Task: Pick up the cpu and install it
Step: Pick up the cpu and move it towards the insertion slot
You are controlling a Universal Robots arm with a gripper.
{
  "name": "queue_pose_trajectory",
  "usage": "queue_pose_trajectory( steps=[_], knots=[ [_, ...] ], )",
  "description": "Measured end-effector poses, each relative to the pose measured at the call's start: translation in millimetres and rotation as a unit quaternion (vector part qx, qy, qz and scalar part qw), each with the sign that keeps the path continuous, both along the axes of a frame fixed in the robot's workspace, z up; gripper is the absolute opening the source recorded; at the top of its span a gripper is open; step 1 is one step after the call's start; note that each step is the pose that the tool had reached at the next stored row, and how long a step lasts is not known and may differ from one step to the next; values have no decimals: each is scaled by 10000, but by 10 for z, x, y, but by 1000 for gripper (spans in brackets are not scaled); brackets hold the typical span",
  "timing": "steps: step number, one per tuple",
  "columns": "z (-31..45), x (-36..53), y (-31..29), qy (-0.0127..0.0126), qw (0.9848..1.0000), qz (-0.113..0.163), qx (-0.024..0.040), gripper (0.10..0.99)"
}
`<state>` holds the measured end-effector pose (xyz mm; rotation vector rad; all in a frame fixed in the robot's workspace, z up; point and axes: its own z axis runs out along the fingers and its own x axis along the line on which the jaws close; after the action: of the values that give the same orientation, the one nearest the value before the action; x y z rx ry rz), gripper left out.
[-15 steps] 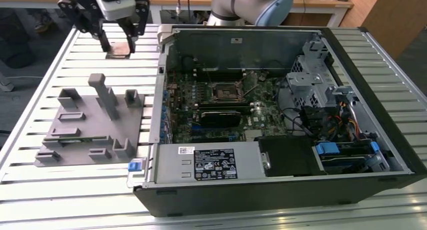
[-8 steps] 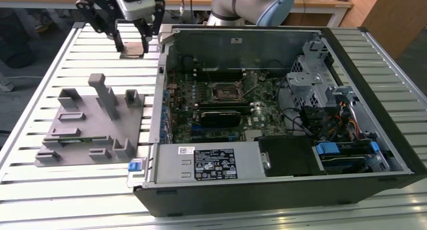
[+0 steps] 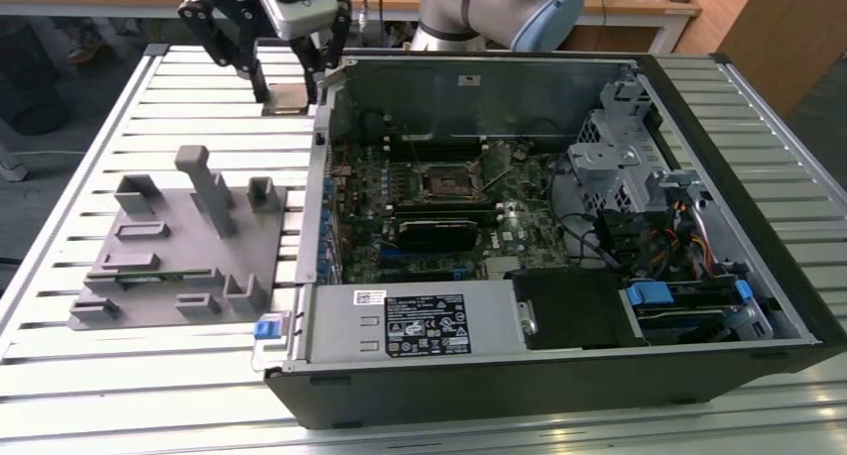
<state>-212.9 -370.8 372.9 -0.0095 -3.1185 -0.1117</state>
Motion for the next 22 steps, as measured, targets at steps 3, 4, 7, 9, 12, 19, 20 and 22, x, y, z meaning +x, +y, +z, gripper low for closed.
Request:
queue_pose_trajectory(
  steps=[3,4,7,9,12,19,20,22],
  knots=[
    [-1,105,3,-29,10000,0,0,533],
    [-1,149,4,-29,10000,1,0,533],
    [-5,288,7,-32,10000,0,0,533],
    [-7,378,8,-33,10000,0,0,533],
    [-11,513,11,-33,10000,0,0,533],
    [-22,810,40,-34,10000,1,0,533],
    [-24,843,54,-34,10000,1,0,533],
    [-30,910,85,-34,10000,0,0,533]
  ],
)
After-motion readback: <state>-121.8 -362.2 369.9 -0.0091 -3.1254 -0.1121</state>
